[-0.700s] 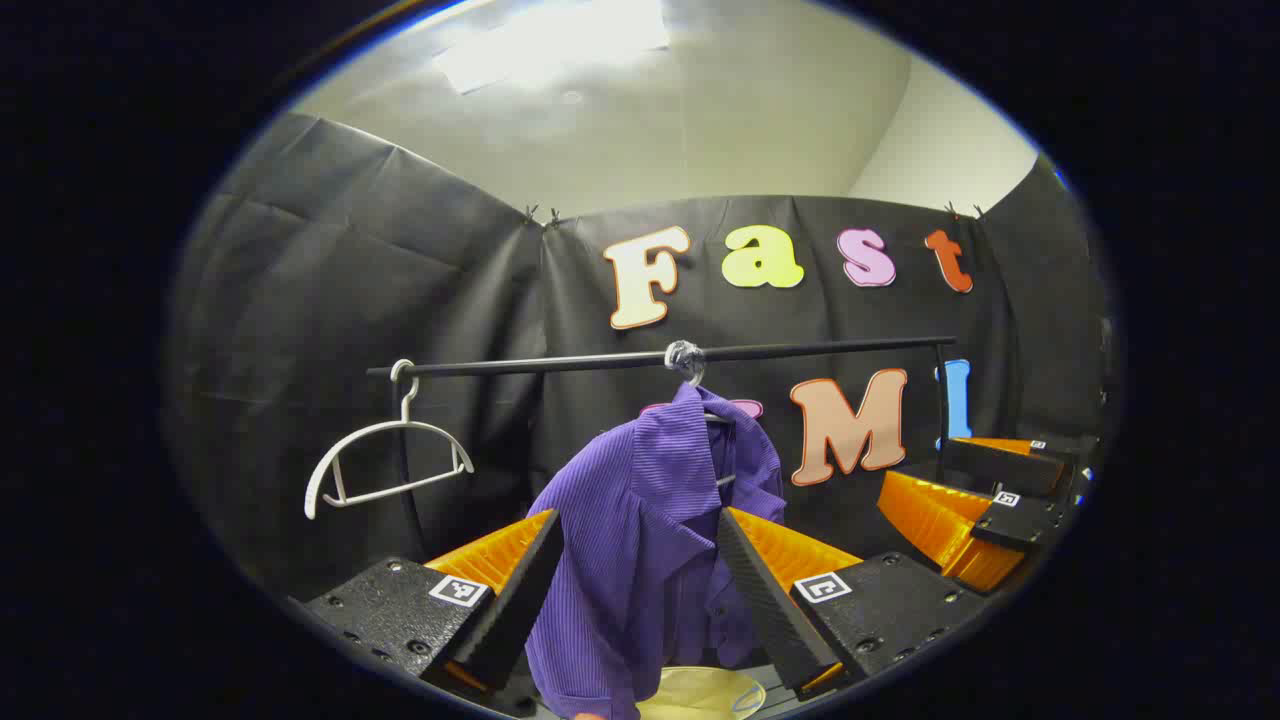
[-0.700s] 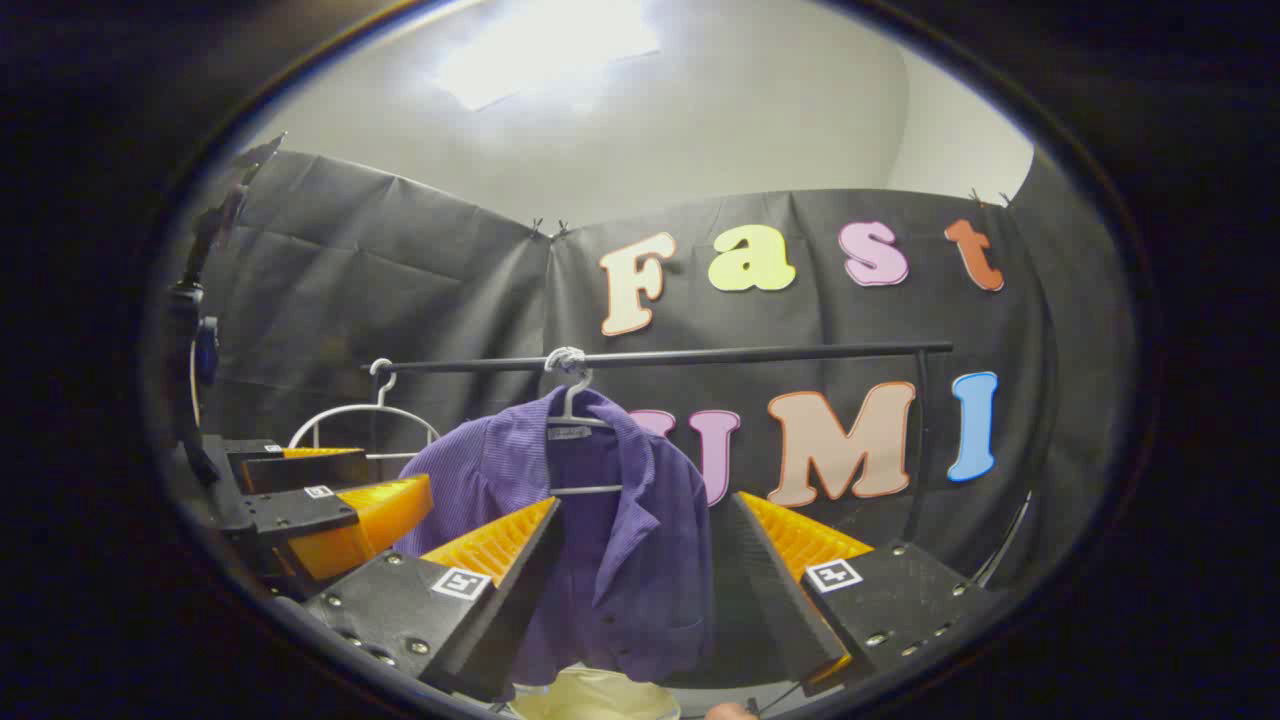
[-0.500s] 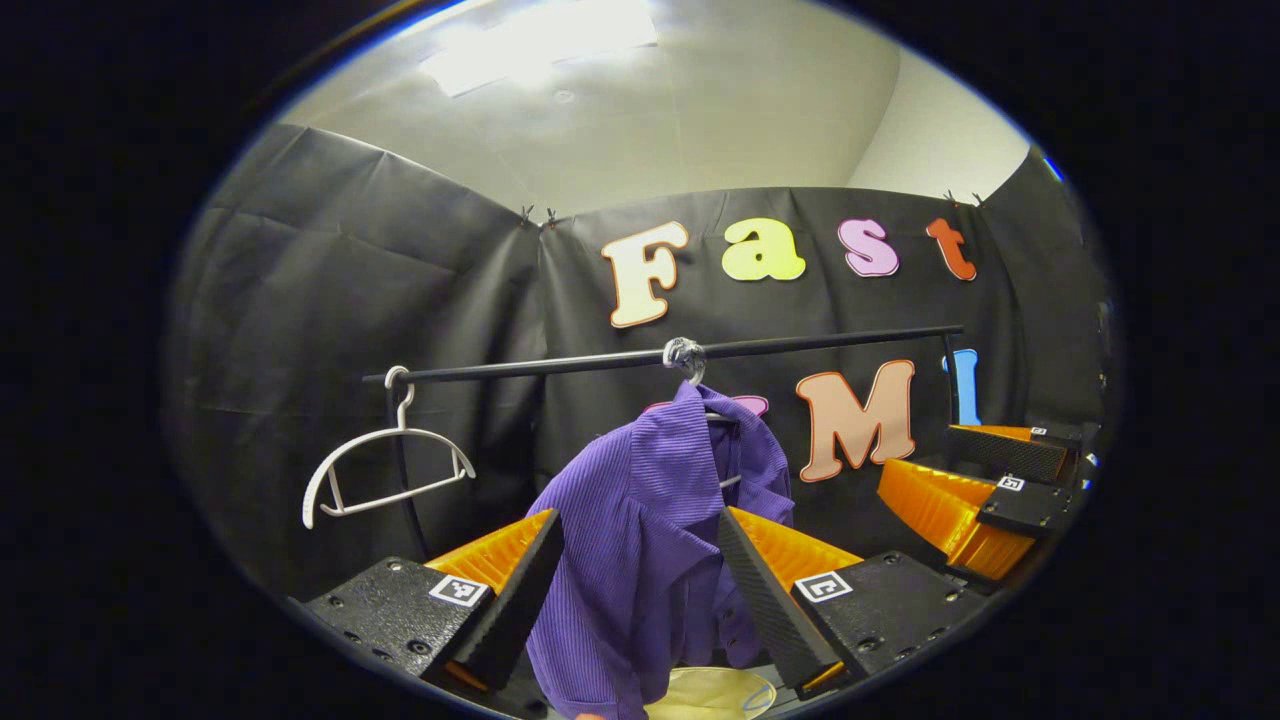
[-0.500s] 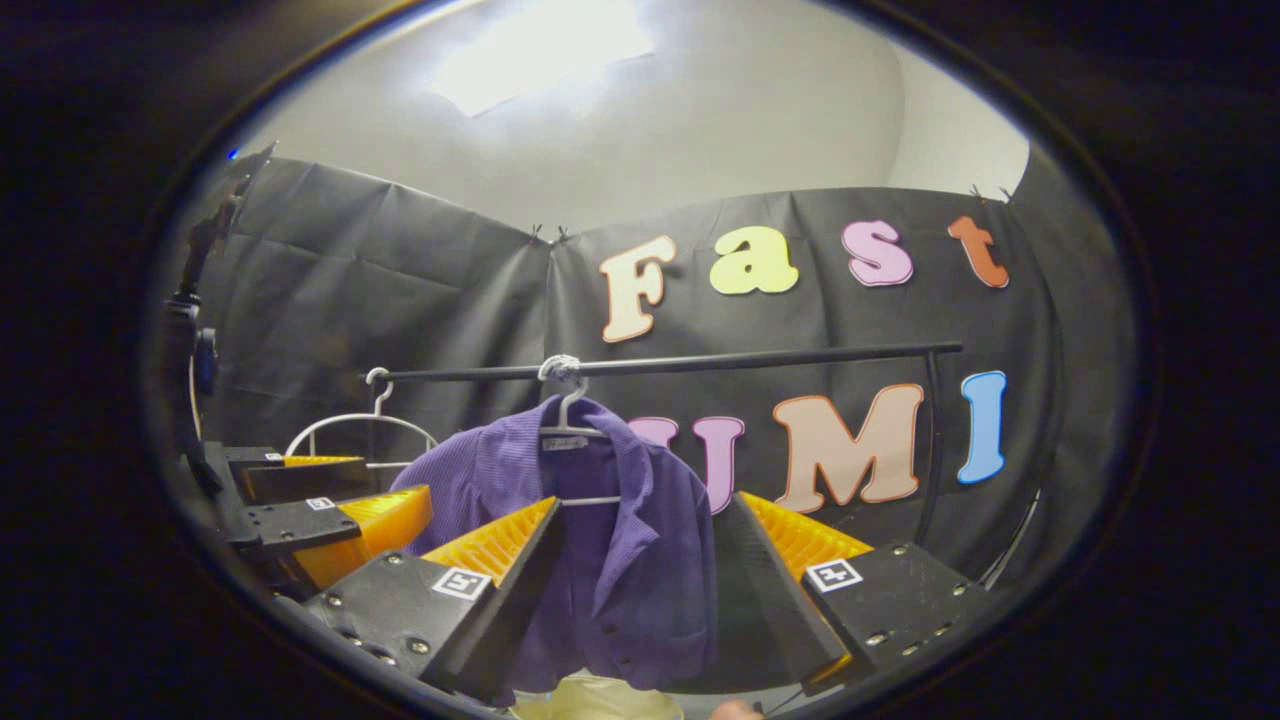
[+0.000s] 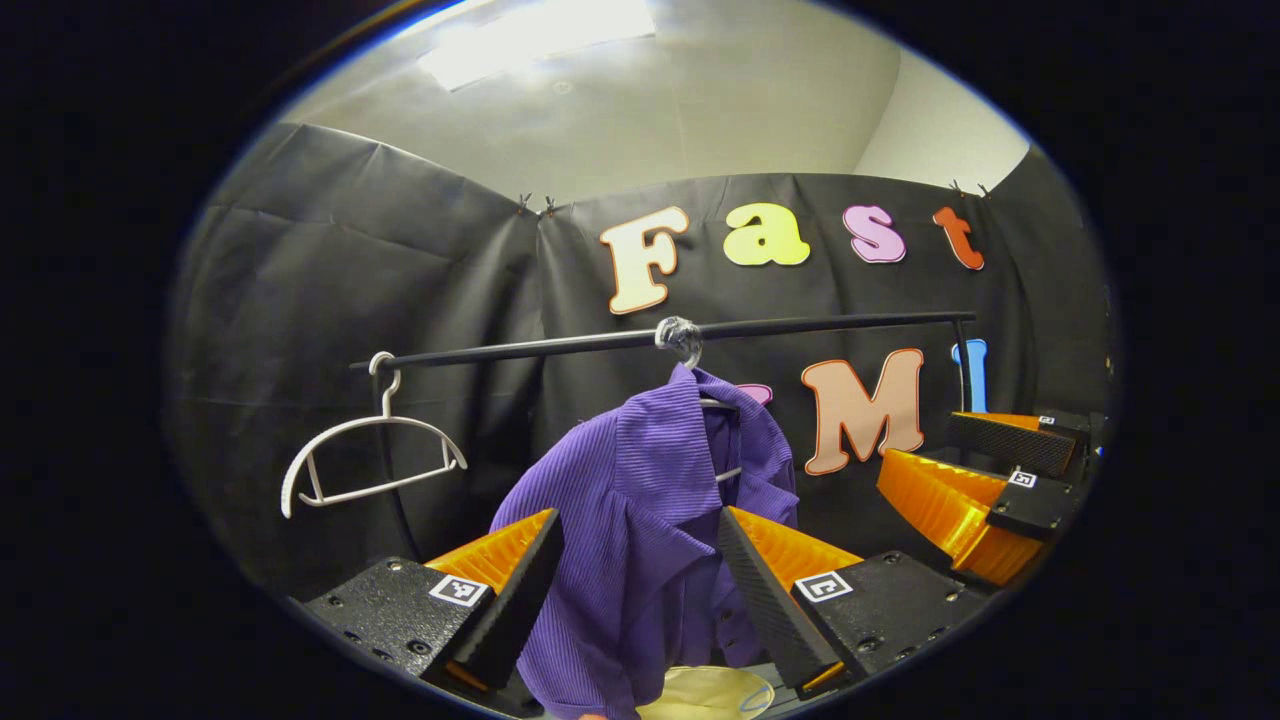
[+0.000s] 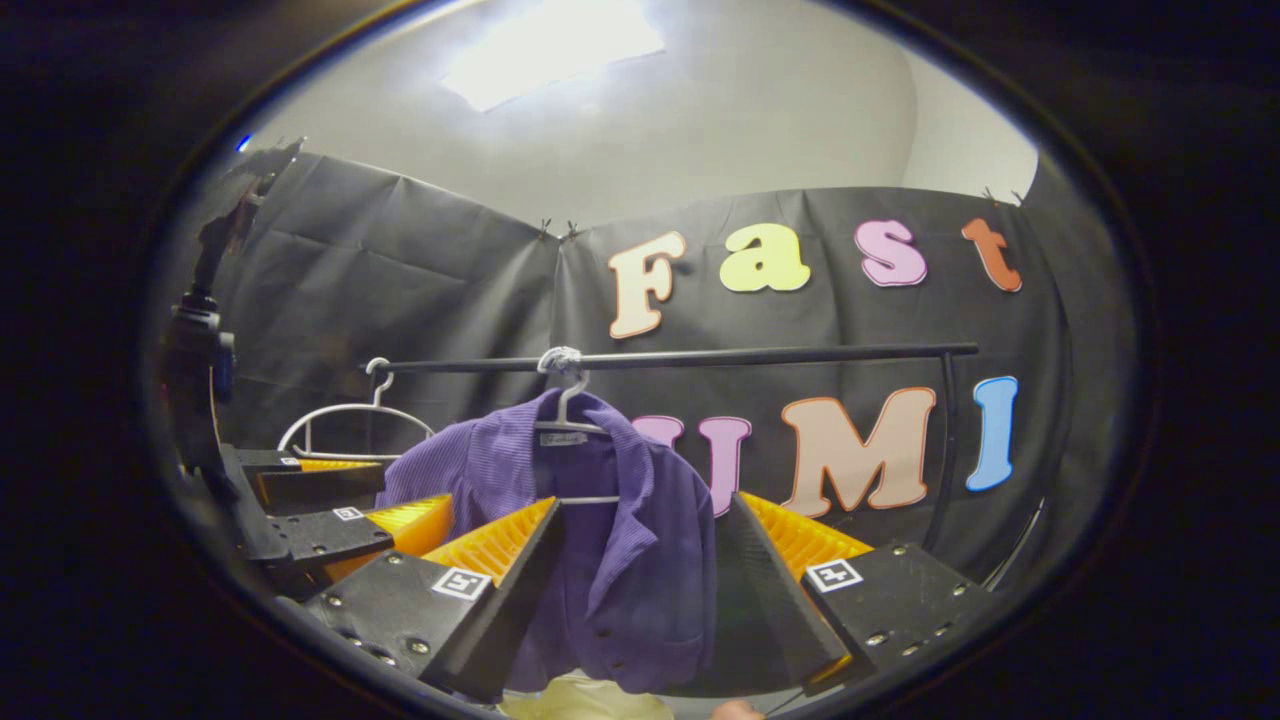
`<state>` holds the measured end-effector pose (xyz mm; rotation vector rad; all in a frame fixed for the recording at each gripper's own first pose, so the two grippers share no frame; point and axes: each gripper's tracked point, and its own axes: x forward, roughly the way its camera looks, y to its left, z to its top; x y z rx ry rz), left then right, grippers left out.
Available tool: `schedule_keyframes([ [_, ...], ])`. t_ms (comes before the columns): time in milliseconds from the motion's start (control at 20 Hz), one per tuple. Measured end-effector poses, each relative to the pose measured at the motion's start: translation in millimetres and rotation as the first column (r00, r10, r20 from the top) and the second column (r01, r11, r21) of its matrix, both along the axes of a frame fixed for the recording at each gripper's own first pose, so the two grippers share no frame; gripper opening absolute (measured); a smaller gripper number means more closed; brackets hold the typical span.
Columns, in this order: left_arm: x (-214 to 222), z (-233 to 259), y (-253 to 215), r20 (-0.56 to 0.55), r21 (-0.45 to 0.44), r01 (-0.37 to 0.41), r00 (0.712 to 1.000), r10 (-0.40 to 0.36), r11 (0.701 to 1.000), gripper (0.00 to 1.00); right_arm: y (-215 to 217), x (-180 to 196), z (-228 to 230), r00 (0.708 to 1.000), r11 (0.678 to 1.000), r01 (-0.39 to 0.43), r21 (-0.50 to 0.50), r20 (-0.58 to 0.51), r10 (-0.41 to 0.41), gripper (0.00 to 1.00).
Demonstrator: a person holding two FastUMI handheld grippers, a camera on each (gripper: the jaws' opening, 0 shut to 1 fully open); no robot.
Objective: Grasp the clothes on the hanger with both hands and then place them into the laundry hamper below.
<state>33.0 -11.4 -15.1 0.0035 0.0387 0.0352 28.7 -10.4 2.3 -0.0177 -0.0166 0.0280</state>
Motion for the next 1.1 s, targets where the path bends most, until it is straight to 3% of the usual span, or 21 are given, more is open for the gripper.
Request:
schedule_keyframes([
  [400,34.8,-23.2,-13.6,-0.032,-0.006,-0.040,0.999,0.040,0.999,0.96,-40.3,-3.2,-2.6,0.997,0.996,0.071,-0.050,-0.007,-0.072,0.93],
  [500,45.8,-31.4,-15.7,-0.039,0.002,-0.062,0.997,0.062,0.998,0.96,-55.0,-1.9,-1.7,0.995,0.992,0.094,-0.079,-0.004,-0.095,0.98],
  [800,70.8,-63.7,-12.0,-0.091,0.002,-0.158,0.983,0.157,0.988,0.92,-82.3,4.5,0.2,0.991,0.985,0.136,-0.109,0.006,-0.136,0.98],
  [950,78.5,-68.8,0.4,-0.084,0.030,-0.209,0.974,0.210,0.978,0.85,-85.0,11.9,-3.7,0.992,0.987,0.127,-0.102,0.000,-0.128,0.98],
  [1100,86.3,-67.2,12.4,-0.070,0.036,-0.237,0.969,0.239,0.971,0.59,-79.6,20.0,-6.3,0.995,0.990,0.101,-0.101,-0.007,-0.102,0.94],
])
